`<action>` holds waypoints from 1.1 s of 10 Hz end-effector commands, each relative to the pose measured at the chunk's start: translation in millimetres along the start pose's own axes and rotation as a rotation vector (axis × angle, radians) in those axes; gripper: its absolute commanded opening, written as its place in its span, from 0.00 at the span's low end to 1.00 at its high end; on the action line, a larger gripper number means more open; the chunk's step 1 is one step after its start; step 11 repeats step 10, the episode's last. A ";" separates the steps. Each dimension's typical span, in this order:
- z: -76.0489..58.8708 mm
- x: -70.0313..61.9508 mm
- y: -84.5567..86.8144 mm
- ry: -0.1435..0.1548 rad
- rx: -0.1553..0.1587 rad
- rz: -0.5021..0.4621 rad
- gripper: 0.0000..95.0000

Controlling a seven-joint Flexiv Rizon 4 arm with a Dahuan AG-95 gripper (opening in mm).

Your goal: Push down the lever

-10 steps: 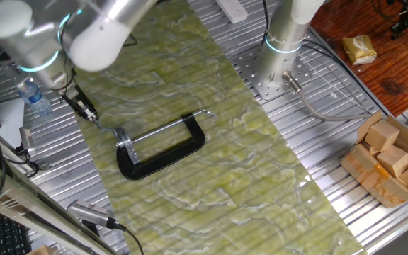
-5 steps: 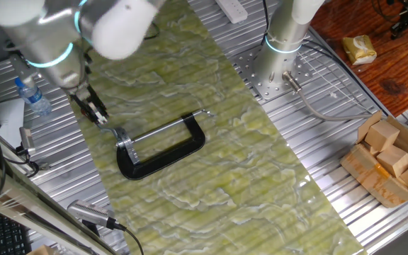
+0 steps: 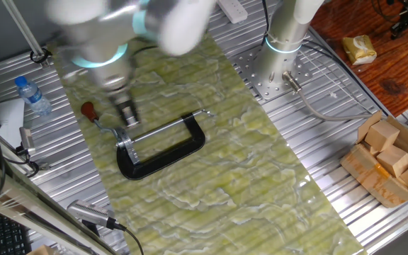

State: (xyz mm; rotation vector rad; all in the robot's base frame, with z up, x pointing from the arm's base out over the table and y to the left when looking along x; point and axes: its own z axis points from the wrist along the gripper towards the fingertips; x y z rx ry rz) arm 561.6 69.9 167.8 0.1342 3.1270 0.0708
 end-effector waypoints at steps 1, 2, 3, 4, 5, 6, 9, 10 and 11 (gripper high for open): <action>1.6 7.0 -5.3 0.040 -0.007 -0.006 0.00; 1.6 8.0 -6.5 0.037 -0.013 -0.012 0.00; 1.3 8.4 -7.1 0.033 -0.018 -0.024 0.00; 1.1 8.5 -7.3 0.027 -0.025 -0.032 0.00; 1.1 8.5 -7.3 0.027 -0.025 -0.034 0.00; 1.1 8.5 -7.3 0.028 -0.025 -0.034 0.00; 1.1 8.5 -7.3 0.034 -0.028 -0.045 0.00; 1.1 8.5 -7.3 0.035 -0.029 -0.050 0.00; 1.1 8.5 -7.3 0.035 -0.029 -0.050 0.00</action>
